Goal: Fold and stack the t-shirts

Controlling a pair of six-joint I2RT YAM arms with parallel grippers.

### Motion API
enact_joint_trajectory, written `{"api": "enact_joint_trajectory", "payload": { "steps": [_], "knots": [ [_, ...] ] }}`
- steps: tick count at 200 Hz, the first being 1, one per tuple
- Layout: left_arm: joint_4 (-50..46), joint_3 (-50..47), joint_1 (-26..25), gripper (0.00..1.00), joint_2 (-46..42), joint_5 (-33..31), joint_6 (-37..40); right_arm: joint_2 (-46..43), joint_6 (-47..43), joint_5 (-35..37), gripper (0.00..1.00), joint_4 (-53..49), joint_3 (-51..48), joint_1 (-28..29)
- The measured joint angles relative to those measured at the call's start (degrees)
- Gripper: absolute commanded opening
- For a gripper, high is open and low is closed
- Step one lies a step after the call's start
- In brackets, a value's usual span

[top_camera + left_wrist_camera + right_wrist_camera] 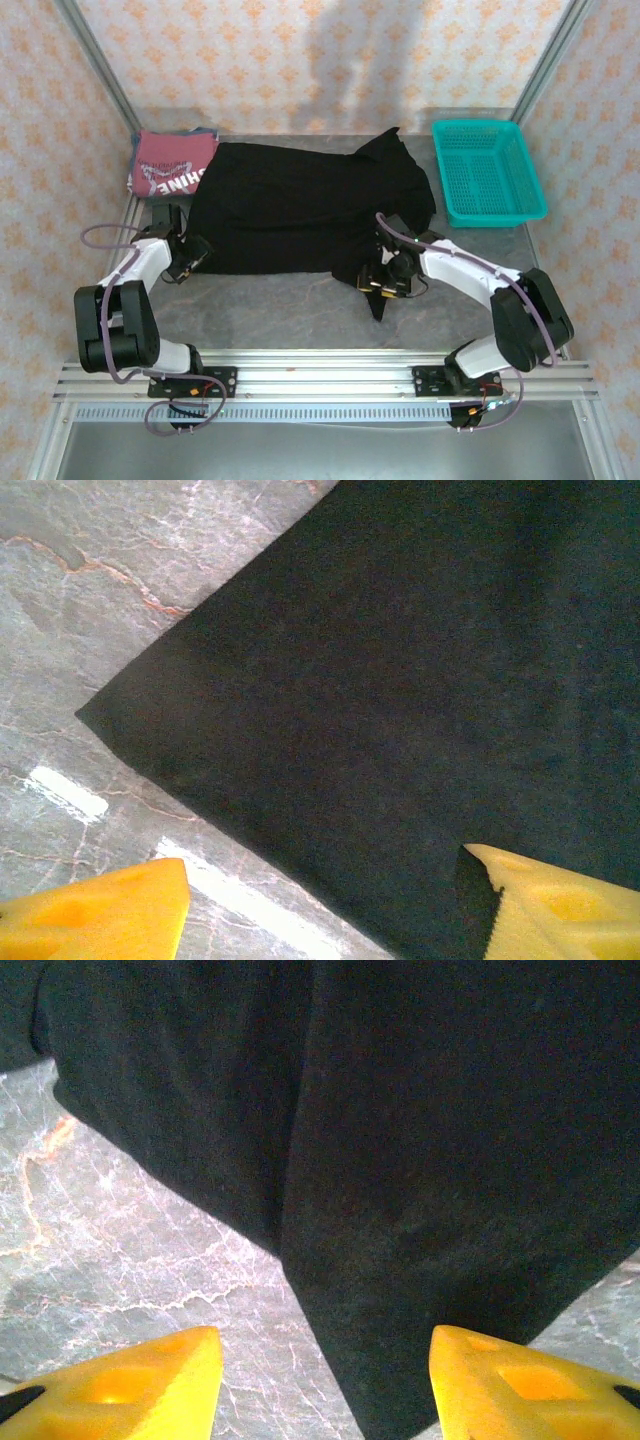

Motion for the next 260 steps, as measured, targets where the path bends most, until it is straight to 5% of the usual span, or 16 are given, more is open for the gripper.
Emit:
{"api": "enact_joint_trajectory", "payload": {
  "steps": [138, 160, 196, 233, 260],
  "knots": [
    [7.06, -3.08, 8.20, 0.66, 1.42, 0.33, 0.22, -5.03, 2.47, 0.26, 0.60, -2.75, -2.73, 1.88],
    [9.94, -2.80, 8.20, 0.56, 4.70, 0.37, 0.26, -5.03, 2.71, 0.28, 0.60, -2.73, -2.99, 2.47],
    [8.50, -1.90, 9.09, 0.26, 6.84, -1.31, -0.66, -4.24, 3.13, 1.42, 0.58, -2.64, -3.21, 2.49],
    [7.02, -1.11, 9.44, 0.00, 7.58, -2.10, 0.11, -0.63, 4.74, 6.23, 0.43, -2.01, -3.02, 2.58],
    [7.17, -0.37, 9.40, 0.00, 7.69, -1.70, 0.15, 4.42, 5.75, 9.81, 0.24, -0.98, -0.39, 2.56]
  ]
}}
